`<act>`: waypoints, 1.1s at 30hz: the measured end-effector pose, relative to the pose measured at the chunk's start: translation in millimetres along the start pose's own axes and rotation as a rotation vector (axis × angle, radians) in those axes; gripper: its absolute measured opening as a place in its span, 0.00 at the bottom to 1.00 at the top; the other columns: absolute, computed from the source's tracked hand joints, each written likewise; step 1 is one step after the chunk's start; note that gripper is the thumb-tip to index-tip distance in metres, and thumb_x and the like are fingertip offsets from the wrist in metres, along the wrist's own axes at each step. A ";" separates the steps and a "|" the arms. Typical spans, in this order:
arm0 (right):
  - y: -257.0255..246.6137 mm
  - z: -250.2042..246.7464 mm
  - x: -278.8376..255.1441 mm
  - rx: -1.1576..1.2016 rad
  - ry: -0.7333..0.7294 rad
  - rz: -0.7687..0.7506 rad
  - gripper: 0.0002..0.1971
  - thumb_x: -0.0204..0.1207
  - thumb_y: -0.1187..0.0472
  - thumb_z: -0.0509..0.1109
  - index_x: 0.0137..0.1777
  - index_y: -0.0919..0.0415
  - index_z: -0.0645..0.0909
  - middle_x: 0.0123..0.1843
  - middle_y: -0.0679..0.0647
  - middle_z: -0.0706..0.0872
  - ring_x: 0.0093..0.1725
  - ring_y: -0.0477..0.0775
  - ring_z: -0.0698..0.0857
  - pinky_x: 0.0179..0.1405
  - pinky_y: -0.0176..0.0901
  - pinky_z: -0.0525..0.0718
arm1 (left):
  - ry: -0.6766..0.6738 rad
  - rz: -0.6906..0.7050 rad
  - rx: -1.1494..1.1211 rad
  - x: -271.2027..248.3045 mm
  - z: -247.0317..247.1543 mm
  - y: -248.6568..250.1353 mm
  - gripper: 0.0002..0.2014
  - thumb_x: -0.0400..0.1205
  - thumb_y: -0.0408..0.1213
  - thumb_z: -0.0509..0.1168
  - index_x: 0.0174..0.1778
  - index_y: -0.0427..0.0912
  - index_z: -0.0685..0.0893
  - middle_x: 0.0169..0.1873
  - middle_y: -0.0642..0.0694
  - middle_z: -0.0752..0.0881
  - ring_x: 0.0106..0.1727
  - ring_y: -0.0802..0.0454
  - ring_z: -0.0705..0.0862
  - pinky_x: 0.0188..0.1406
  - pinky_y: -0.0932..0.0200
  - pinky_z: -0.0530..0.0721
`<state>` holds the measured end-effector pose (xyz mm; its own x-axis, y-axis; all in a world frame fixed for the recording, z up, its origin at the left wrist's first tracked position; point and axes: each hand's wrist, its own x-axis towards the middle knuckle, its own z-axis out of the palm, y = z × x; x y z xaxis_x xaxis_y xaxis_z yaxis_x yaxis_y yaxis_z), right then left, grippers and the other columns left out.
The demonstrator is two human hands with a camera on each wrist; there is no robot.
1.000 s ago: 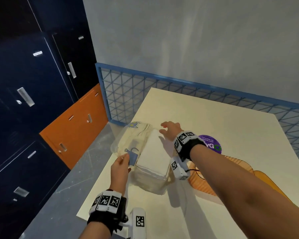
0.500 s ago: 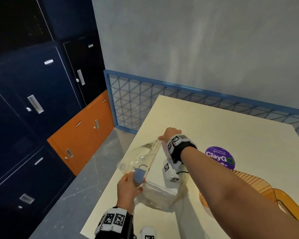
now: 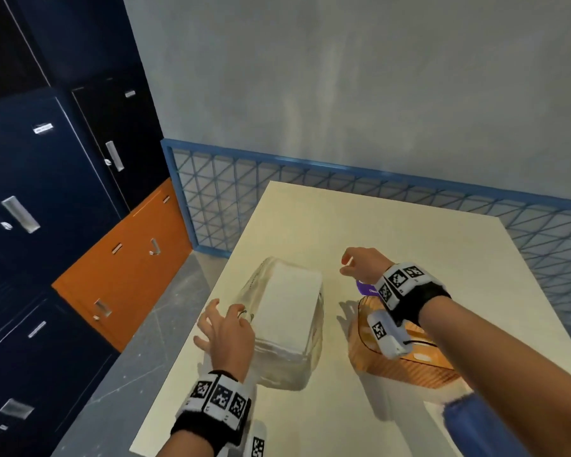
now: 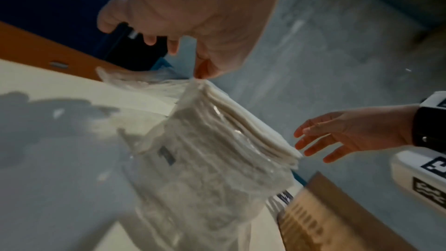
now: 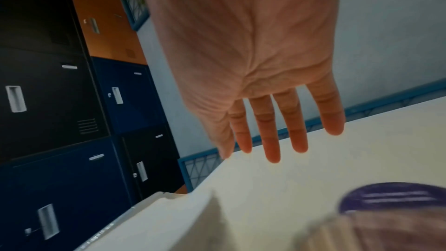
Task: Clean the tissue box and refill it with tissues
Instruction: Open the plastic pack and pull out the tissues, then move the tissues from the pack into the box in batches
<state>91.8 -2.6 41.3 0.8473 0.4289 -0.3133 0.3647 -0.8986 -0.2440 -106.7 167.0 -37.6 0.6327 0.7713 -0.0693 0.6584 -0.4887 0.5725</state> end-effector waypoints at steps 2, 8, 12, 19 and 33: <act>35.2 2.2 -17.1 -0.012 0.025 0.089 0.18 0.82 0.56 0.61 0.69 0.60 0.73 0.70 0.61 0.79 0.67 0.61 0.78 0.66 0.50 0.78 | 0.019 0.148 0.086 -5.5 4.9 15.3 0.12 0.77 0.30 0.65 0.53 0.47 0.87 0.73 0.41 0.72 0.74 0.38 0.67 0.67 0.35 0.65; 116.2 25.4 -79.0 -0.022 0.022 0.516 0.20 0.83 0.64 0.53 0.74 0.64 0.64 0.74 0.65 0.69 0.72 0.67 0.72 0.69 0.56 0.73 | -0.026 0.411 0.300 -19.7 22.6 57.3 0.10 0.79 0.42 0.64 0.51 0.43 0.85 0.66 0.43 0.78 0.67 0.40 0.74 0.61 0.44 0.72; 135.6 37.9 -99.5 0.090 0.011 0.514 0.23 0.82 0.70 0.54 0.77 0.65 0.62 0.69 0.67 0.78 0.66 0.64 0.80 0.59 0.48 0.80 | -0.155 0.382 0.451 -20.3 30.2 69.8 0.26 0.81 0.58 0.58 0.68 0.42 0.73 0.68 0.43 0.72 0.70 0.43 0.70 0.61 0.47 0.75; 128.7 49.3 -114.3 0.128 0.033 0.417 0.25 0.80 0.74 0.54 0.77 0.64 0.65 0.69 0.65 0.80 0.67 0.62 0.80 0.62 0.46 0.80 | -0.190 0.322 0.409 -21.8 26.9 84.4 0.22 0.84 0.50 0.56 0.67 0.39 0.72 0.67 0.41 0.71 0.70 0.43 0.70 0.61 0.48 0.76; 123.2 37.5 -122.4 0.102 0.069 0.375 0.23 0.82 0.67 0.55 0.77 0.62 0.64 0.73 0.63 0.74 0.71 0.62 0.75 0.67 0.49 0.76 | -0.066 0.530 0.576 -23.9 -0.4 103.5 0.07 0.76 0.32 0.71 0.47 0.36 0.83 0.44 0.42 0.89 0.45 0.51 0.90 0.39 0.63 0.85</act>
<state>18.5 -162.4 15.2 0.9398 0.0625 -0.3361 -0.0122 -0.9764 -0.2157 -53.8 98.2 23.6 0.9325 0.3592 0.0363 0.3583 -0.9331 0.0301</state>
